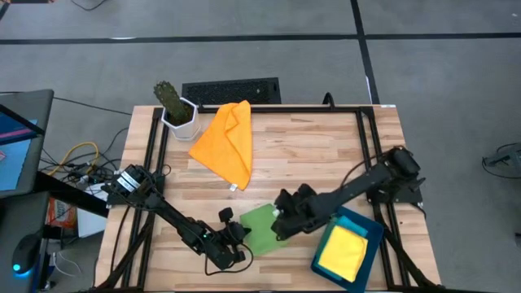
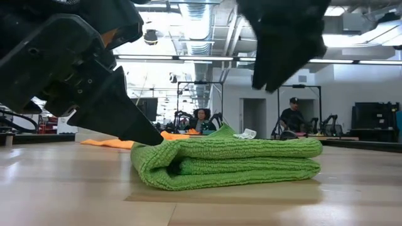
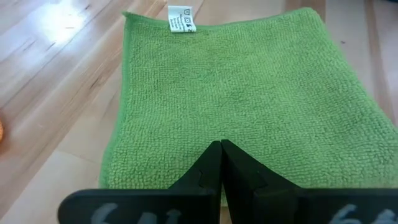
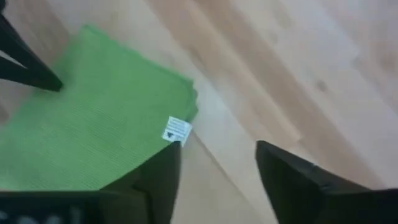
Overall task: Fold microfiber towels
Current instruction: Put the folded green microfiber towel into the blue bin
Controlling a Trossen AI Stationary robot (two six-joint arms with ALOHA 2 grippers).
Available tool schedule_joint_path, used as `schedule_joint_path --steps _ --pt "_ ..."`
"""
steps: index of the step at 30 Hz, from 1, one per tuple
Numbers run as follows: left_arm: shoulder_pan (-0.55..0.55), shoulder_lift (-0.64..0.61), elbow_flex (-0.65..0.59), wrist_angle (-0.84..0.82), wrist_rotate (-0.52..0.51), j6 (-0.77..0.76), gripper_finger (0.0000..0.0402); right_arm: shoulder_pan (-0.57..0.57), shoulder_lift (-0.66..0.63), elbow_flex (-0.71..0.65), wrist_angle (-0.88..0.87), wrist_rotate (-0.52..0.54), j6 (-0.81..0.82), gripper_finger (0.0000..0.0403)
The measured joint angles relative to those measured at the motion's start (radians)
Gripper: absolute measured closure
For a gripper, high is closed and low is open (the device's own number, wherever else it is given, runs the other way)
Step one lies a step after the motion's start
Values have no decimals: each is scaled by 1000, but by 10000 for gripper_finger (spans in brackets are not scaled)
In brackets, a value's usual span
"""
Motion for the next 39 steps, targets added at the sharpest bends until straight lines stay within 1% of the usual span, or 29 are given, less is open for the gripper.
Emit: schedule_joint_path --steps 3,5,7,15,20,22,25,27,32,33,35,39 --pt "0 0 0 0 -1 1 401 -34 26 -41 122 -75 17 136" --pt "0 0 0 1 -1 3 401 -43 45 -69 140 -97 40 120" --pt "-2 0 0 1 0 6 401 -43 70 -71 219 -111 59 110" --pt "-4 0 2 16 8 27 401 -46 169 -79 273 -129 94 106" --pt "-3 0 2 18 8 34 401 -63 220 -74 379 -227 67 109" --pt "-3 0 2 18 8 35 401 -65 235 -65 387 -244 78 124" --pt "-3 0 2 18 8 35 401 -64 240 -63 368 -238 102 171" --pt "-3 0 2 18 8 35 401 -64 241 -63 355 -244 105 216" --pt "-3 0 2 18 7 43 401 -62 242 -64 378 -271 73 351" --pt "-3 0 2 18 7 44 401 -62 242 -64 378 -276 64 373" --pt "-3 0 2 18 7 52 401 -62 242 -64 379 -281 52 385" --pt "-7 -15 0 13 10 82 401 -51 210 -68 356 -278 63 385"
